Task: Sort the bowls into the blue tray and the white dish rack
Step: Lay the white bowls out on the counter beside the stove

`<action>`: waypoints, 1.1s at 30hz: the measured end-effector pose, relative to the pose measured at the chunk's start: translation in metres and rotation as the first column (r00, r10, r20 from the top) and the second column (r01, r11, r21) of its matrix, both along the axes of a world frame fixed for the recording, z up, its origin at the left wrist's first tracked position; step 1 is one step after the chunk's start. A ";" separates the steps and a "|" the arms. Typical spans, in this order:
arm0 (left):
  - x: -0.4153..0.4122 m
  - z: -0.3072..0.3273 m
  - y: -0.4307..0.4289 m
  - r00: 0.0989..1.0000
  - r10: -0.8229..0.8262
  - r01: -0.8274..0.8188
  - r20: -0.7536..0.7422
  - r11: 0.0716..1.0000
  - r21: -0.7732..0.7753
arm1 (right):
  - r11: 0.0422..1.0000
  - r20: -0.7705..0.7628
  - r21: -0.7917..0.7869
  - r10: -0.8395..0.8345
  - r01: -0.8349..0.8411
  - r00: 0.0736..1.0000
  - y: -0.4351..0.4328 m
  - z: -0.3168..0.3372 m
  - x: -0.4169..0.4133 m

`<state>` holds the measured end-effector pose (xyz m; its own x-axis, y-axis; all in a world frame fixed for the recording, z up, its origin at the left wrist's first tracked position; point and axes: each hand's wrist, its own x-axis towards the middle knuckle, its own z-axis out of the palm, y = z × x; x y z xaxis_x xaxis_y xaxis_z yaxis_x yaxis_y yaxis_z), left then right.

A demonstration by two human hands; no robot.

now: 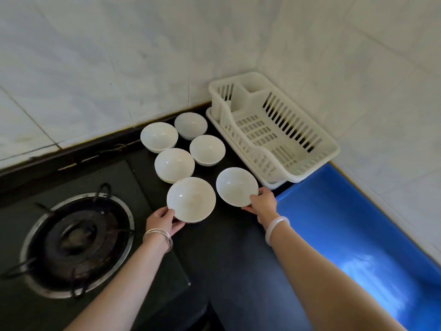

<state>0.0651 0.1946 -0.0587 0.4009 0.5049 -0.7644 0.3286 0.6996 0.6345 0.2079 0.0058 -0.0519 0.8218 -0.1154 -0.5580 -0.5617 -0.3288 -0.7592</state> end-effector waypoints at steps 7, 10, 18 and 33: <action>0.006 -0.001 -0.002 1.000 0.013 -0.014 -0.026 1.000 -0.016 | 0.999 -0.036 0.028 -0.023 0.024 0.999 0.014 -0.013 0.006; 0.005 -0.002 -0.004 0.999 0.015 -0.015 -0.032 1.000 -0.014 | 0.998 -0.039 0.051 -0.031 0.033 0.999 0.016 -0.016 0.010; 0.004 -0.003 -0.008 0.999 0.047 -0.047 -0.020 0.999 -0.007 | 0.986 -0.101 0.139 -0.081 0.095 0.992 0.022 -0.023 0.018; 0.003 -0.003 -0.017 0.993 0.121 -0.121 -0.006 0.993 0.003 | 0.968 -0.179 0.246 0.006 0.039 0.984 0.017 -0.019 0.014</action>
